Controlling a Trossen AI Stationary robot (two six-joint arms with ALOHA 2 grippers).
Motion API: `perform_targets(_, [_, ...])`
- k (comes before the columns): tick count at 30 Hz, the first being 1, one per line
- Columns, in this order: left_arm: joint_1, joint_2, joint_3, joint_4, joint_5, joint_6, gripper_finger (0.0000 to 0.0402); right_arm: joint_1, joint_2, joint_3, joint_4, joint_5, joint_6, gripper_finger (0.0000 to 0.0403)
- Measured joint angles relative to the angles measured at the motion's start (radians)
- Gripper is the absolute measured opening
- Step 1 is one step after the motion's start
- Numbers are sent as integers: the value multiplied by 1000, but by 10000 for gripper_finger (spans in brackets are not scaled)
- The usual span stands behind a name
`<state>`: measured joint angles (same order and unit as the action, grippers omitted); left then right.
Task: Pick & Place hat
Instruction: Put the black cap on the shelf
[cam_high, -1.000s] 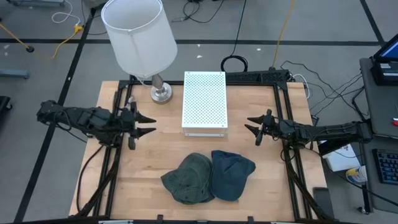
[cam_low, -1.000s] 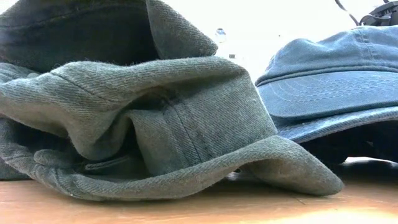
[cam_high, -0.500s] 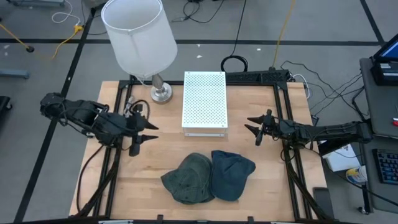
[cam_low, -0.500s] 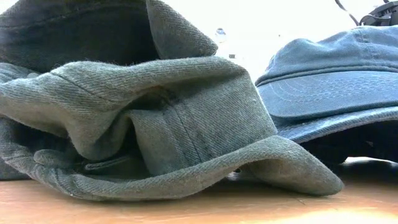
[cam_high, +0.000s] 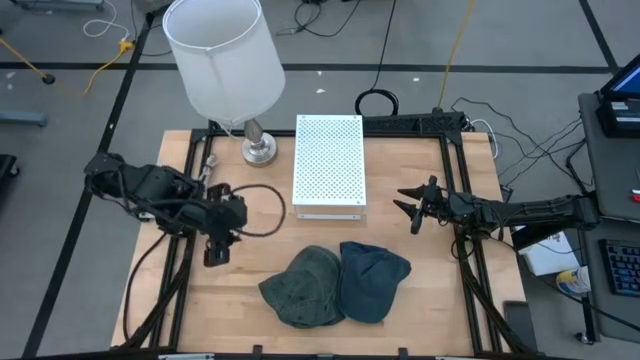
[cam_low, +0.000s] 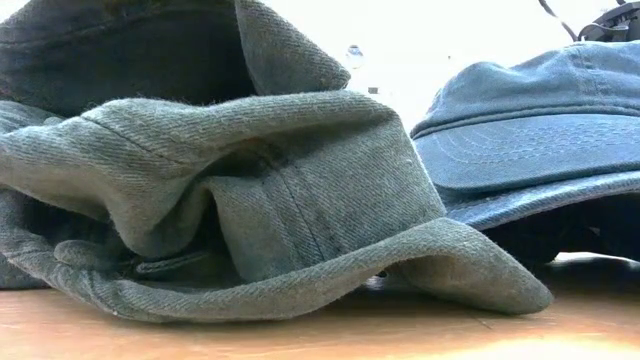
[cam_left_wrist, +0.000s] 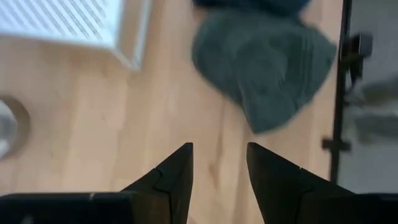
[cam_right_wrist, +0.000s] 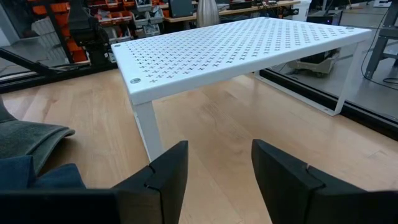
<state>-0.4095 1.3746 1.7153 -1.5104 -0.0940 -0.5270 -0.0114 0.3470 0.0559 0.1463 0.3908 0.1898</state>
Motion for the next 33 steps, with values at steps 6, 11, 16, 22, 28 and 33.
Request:
perform_targets(6, [0,45,1,0,239,30,152,0,0,0,0,0,0,169])
perform_targets(11, [0,46,2,5,305,14,152,0,0,0,0,0,0,169])
perform_targets(16, [0,46,2,36,304,-1,152,0,0,0,0,0,0,169])
perform_targets(22, [-6,94,3,201,325,-5,152,0,0,0,0,0,0,169])
perform_targets(28, [-26,163,2,309,359,-78,152,0,0,0,0,0,0,169])
perform_targets(33, [-47,212,6,368,363,-156,152,0,0,0,0,0,0,169])
